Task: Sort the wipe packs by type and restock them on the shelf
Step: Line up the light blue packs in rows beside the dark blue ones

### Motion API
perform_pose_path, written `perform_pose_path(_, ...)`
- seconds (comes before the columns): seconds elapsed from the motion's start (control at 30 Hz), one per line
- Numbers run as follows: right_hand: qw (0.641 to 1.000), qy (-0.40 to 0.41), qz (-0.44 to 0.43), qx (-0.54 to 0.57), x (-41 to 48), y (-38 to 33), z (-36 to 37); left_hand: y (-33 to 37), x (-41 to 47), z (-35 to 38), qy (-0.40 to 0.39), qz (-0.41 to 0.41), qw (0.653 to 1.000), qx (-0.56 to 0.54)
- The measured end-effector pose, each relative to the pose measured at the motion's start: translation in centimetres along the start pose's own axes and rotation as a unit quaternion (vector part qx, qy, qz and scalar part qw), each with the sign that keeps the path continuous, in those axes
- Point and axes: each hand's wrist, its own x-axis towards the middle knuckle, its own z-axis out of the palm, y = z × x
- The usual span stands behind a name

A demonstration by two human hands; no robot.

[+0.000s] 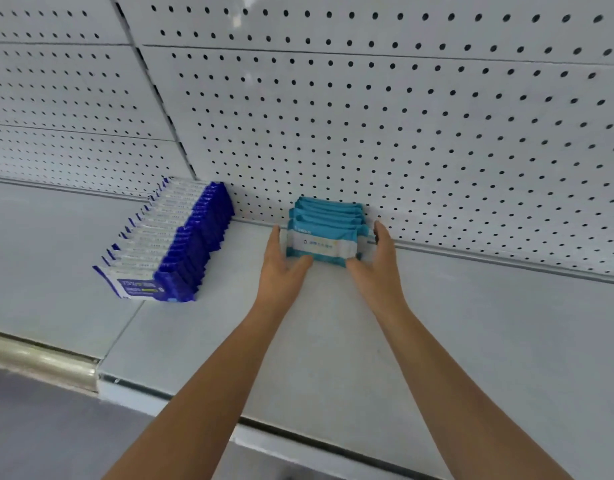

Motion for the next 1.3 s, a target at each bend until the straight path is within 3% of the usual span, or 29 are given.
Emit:
perform_pose_path(0.17, 1.000, -0.025, 0.011, -0.005, -3.0, 0.3, -1.5, -0.4, -2.7, -0.7, -0.011, 0.019, 0.999, 0.027)
perform_pose_path(0.4, 1.000, -0.020, 0.014, 0.000, -9.7, 0.1, -3.5, -1.1, -8.5, -0.3, -0.099, 0.069, 0.992, 0.038)
perform_pose_path(0.63, 0.998, 0.068, 0.011, 0.007, -20.2, 0.9, -8.0, -2.8, -16.9, 1.2, -0.195, 0.100, 0.976, -0.007)
perform_pose_path(0.83, 0.987, 0.153, 0.055, 0.002, -30.8, 2.8, -14.6, -3.4, -25.6, 6.4, -0.289, 0.077, 0.954, -0.032)
perform_pose_path(1.1, 0.956, 0.279, 0.086, -0.025, -45.1, 5.0, -25.7, -2.5, -39.2, 16.0, -0.425, 0.101, 0.900, -0.008)
perform_pose_path(1.3, 0.921, 0.364, 0.133, 0.025, -57.7, 8.5, -36.2, -2.5, -54.0, 24.4, -0.514, 0.098, 0.852, -0.025)
